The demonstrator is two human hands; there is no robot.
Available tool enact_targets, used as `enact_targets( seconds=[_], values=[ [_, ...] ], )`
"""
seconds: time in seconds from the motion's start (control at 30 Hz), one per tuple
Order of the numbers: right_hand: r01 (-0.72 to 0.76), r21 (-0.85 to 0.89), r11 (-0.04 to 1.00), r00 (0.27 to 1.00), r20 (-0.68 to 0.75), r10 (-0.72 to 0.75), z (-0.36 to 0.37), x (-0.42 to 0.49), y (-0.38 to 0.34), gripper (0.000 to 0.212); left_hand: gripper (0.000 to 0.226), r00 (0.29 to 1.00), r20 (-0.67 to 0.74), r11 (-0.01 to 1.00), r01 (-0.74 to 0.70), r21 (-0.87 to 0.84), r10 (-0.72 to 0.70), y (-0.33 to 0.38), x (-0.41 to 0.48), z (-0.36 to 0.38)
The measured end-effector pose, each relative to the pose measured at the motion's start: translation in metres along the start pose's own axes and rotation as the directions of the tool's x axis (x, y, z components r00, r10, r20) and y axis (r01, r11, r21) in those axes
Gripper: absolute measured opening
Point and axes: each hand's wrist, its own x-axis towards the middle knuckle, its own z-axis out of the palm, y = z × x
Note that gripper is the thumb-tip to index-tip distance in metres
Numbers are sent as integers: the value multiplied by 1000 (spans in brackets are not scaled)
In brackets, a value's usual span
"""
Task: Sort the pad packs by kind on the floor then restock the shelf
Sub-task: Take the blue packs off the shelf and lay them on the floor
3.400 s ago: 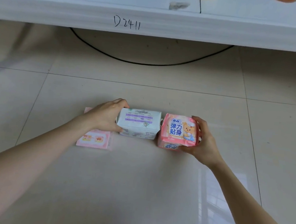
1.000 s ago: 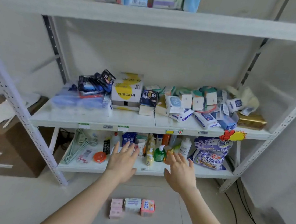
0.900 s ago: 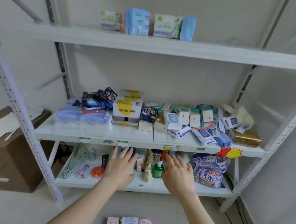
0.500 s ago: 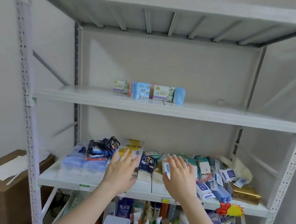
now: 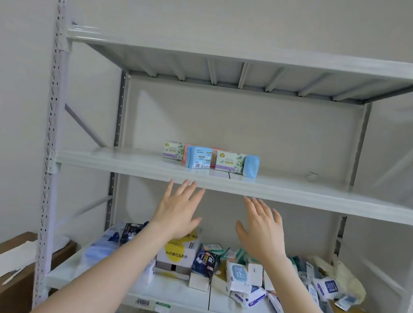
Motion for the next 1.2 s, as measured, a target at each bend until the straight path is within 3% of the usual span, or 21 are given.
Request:
enact_targets(
  seconds=[0.3, 0.7, 1.2],
  values=[
    [-96, 102, 990, 989, -106, 107, 25, 90, 15, 67, 78, 989, -77, 979, 112, -169, -126, -43, 86, 16],
    [-201, 252, 947, 963, -128, 239, 92, 223, 75, 71, 78, 951, -163, 906, 184, -380, -262, -89, 224, 82],
    [-306, 327, 894, 947, 7, 322, 167, 327, 111, 74, 83, 925, -52, 787, 290, -544, -376, -130, 317, 174]
  ],
)
